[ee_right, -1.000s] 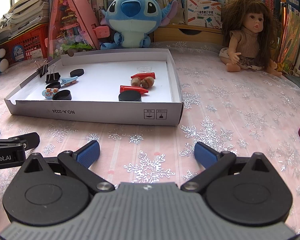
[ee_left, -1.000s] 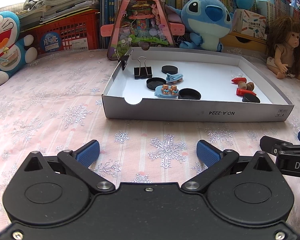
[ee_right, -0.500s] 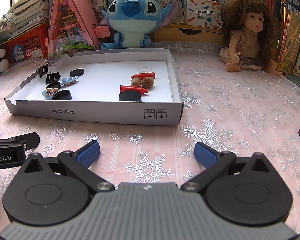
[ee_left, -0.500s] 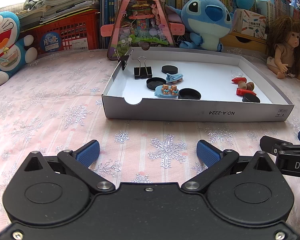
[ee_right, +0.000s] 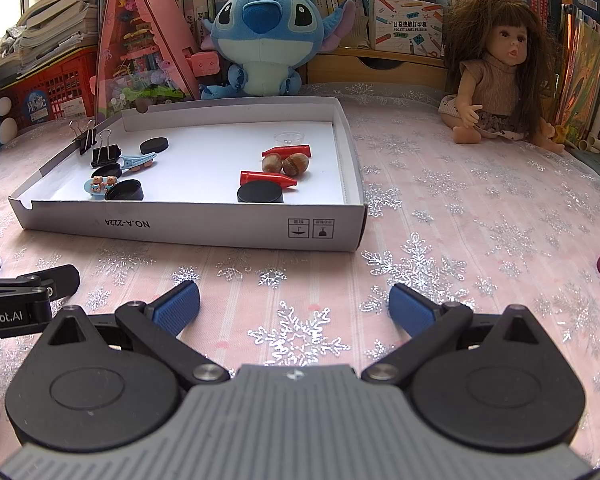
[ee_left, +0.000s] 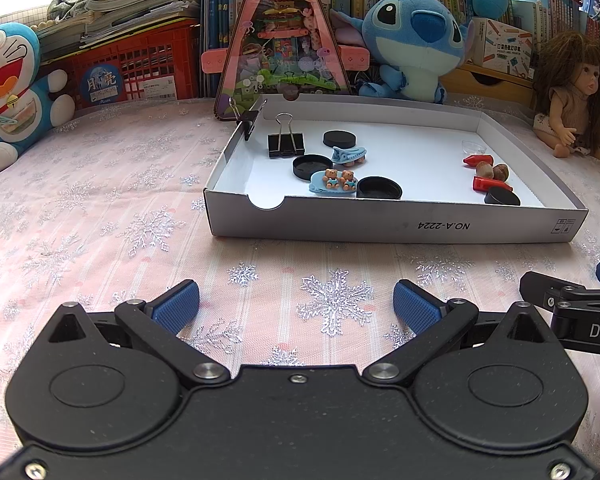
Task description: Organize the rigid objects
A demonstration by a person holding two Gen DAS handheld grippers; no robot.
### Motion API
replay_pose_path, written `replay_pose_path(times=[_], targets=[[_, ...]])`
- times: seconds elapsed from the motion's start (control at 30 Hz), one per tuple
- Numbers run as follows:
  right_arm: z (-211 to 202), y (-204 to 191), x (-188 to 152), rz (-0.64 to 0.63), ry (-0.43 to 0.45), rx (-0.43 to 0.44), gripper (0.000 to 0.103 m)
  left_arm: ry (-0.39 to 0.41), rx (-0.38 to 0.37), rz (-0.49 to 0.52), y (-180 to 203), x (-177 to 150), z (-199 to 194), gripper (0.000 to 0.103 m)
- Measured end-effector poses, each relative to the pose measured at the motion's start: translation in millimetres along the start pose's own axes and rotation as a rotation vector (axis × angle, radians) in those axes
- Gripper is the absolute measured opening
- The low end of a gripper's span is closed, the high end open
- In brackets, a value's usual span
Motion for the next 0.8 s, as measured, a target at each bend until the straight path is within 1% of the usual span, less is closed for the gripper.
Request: replay_pose_path(times=[0.57,0.8], targets=[[-0.4,0.0,0.3,-0.001,-0.001,0.0,0.103,0.0,0.0,0.0,-0.3,0.2,0.5,0.103],[-0.5,-2.2,2.9,0.018,0.003,-0.001,0.103,0.0,0.0,0.0,-0.3,0.2,0.3,0.103]])
Point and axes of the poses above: each gripper's, at about its wrist camera, not at the fingertips, and z roughly the way its jaws point, y to its right, x to its top, the point moved 9 cm from there along z, roughly the way its jaws point, and after that the axes turned 13 degrees about -z, right-handed, at the moved point
